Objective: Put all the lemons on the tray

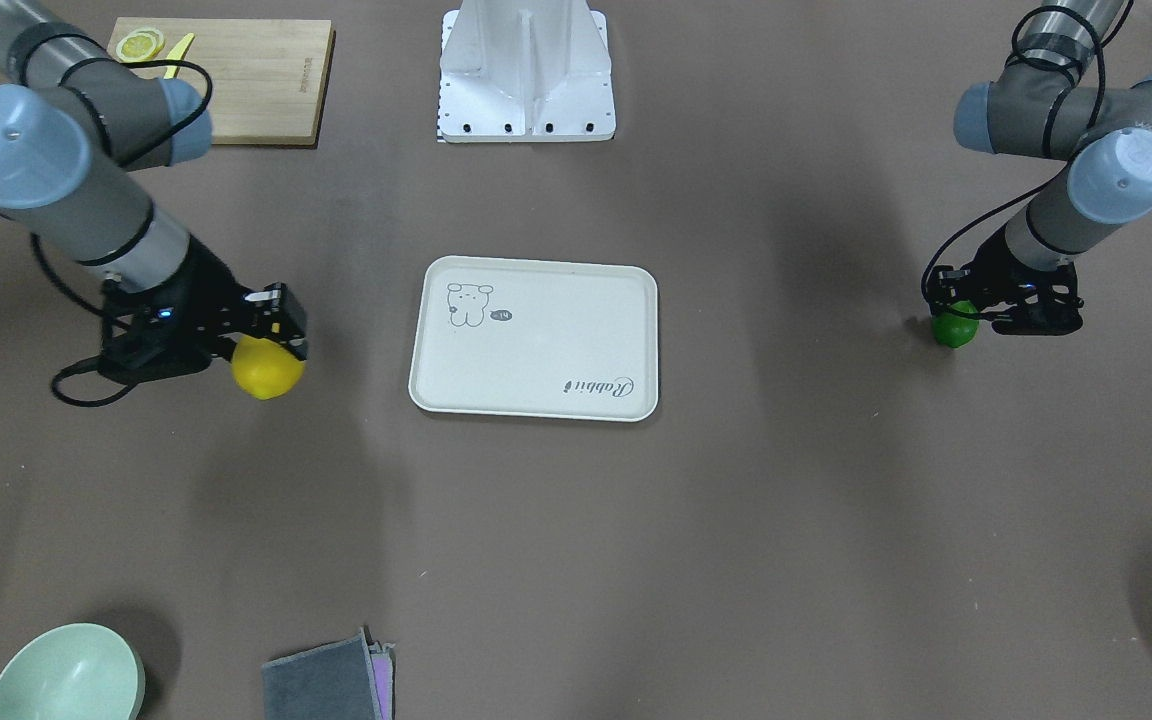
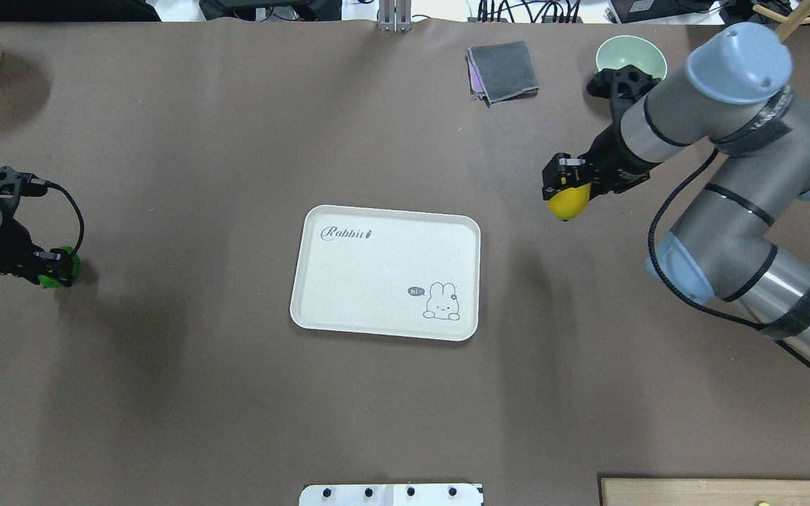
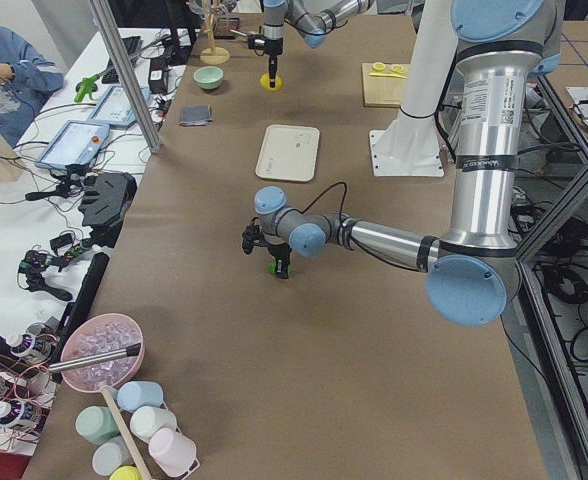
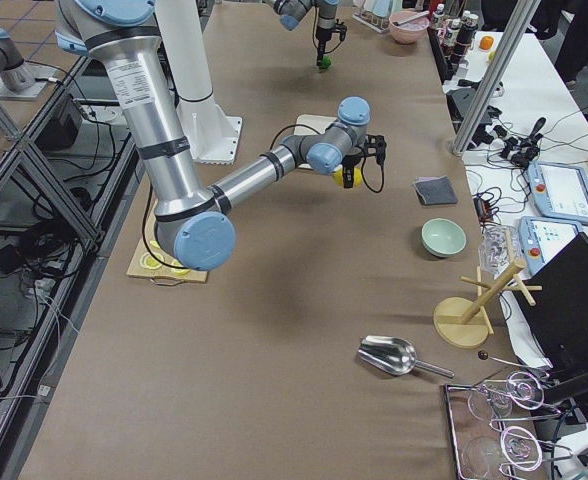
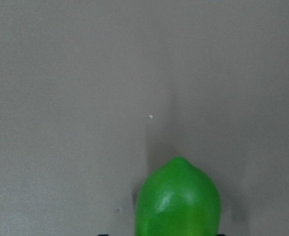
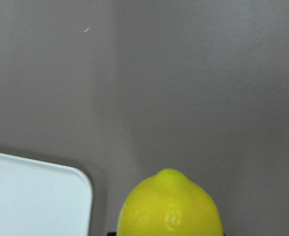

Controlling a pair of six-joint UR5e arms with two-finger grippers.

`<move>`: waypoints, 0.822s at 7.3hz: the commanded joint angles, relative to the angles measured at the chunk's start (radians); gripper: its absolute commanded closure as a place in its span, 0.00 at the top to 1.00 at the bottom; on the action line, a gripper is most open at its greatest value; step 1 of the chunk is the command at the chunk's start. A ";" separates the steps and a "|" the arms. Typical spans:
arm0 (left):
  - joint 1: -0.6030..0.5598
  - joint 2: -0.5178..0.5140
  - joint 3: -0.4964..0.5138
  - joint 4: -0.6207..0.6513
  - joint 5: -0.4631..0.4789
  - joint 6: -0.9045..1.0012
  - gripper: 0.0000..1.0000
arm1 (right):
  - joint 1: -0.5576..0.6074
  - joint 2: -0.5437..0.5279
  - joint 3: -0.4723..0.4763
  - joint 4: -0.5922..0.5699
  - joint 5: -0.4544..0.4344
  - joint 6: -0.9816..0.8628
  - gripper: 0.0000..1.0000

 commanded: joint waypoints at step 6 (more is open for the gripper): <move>-0.192 -0.456 -0.121 0.832 -0.092 0.236 0.00 | -0.218 0.203 -0.132 0.002 -0.153 0.174 0.00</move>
